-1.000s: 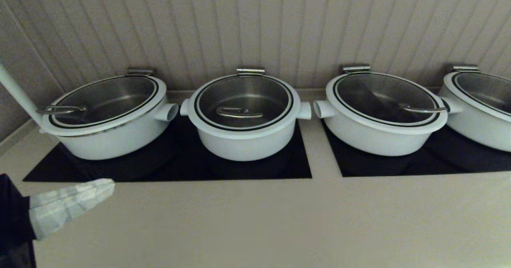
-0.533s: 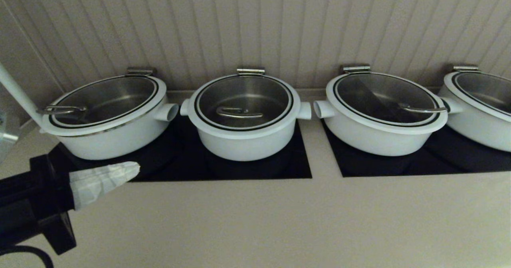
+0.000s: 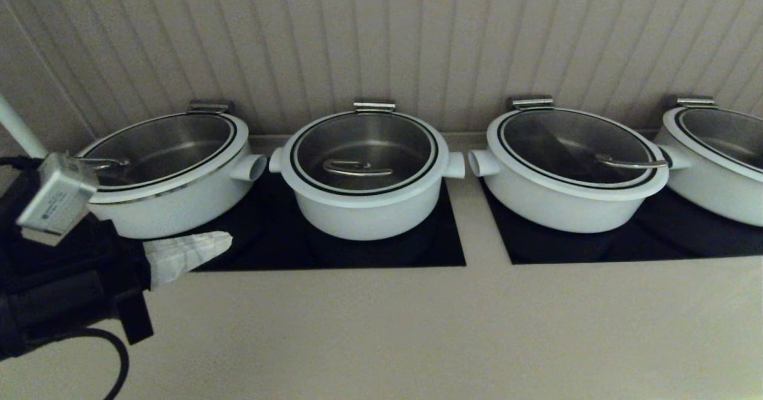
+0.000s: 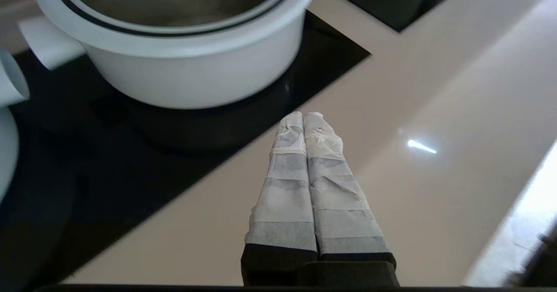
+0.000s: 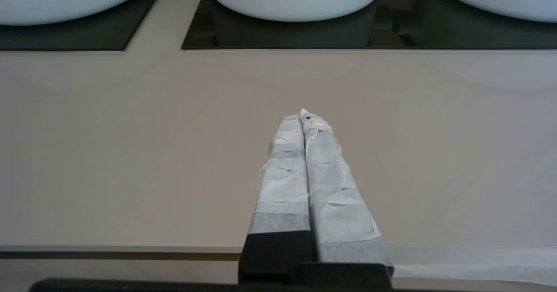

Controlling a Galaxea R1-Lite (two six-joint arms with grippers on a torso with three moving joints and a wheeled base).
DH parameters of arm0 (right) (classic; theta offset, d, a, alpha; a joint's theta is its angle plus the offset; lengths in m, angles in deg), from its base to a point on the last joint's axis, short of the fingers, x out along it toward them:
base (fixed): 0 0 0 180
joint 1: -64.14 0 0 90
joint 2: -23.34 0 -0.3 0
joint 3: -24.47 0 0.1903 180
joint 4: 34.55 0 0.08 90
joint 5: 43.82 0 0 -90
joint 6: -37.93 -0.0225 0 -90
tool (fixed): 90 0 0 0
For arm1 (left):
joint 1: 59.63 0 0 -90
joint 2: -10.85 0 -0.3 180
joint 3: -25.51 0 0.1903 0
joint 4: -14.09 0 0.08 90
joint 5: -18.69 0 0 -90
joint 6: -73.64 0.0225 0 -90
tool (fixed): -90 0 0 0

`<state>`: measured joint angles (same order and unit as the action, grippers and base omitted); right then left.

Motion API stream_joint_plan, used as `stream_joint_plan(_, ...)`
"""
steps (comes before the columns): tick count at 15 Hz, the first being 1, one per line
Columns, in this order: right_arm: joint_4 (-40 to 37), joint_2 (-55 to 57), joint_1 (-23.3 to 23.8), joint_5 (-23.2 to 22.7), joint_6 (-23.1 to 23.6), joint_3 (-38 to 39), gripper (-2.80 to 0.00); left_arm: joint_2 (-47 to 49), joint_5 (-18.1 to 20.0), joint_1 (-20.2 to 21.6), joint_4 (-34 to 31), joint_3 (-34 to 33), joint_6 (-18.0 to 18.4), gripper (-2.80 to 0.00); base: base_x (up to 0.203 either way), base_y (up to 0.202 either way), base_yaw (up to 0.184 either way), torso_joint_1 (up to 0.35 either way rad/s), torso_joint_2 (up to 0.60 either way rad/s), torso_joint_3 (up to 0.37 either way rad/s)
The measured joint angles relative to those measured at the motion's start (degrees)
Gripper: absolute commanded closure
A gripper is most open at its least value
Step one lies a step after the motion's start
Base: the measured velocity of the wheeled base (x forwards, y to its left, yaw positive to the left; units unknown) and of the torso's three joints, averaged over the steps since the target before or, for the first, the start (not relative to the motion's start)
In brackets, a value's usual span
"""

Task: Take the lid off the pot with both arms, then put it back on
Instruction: Open the food pot lid a small opening with the left arm

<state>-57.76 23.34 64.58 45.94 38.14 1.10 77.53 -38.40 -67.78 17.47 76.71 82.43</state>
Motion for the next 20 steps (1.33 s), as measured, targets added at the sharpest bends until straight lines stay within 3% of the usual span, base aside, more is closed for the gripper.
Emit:
stream_joint_plan(3,0.0,0.0,0.0,0.0,0.0,0.0,0.00,4.1,-2.3,0.0,4.5,1.3,-0.1,0.00,0.000,0.000,0.000,0.000,0.00,0.000)
stream_joint_plan(7,0.0,0.0,0.0,0.0,0.0,0.0,0.00,9.3,-4.2,-0.9,4.8,5.2,-0.2,0.00,0.000,0.000,0.000,0.000,0.00,0.000)
stream_joint_plan(12,0.0,0.0,0.0,0.0,0.1,0.0,0.00,14.7,-6.8,-6.0,4.8,10.2,-0.4,0.00,0.000,0.000,0.000,0.000,0.00,0.000)
stream_joint_plan(20,0.0,0.0,0.0,0.0,0.2,0.0,0.00,21.4,-7.2,-8.5,7.9,11.5,-0.2,0.00,0.000,0.000,0.000,0.000,0.00,0.000)
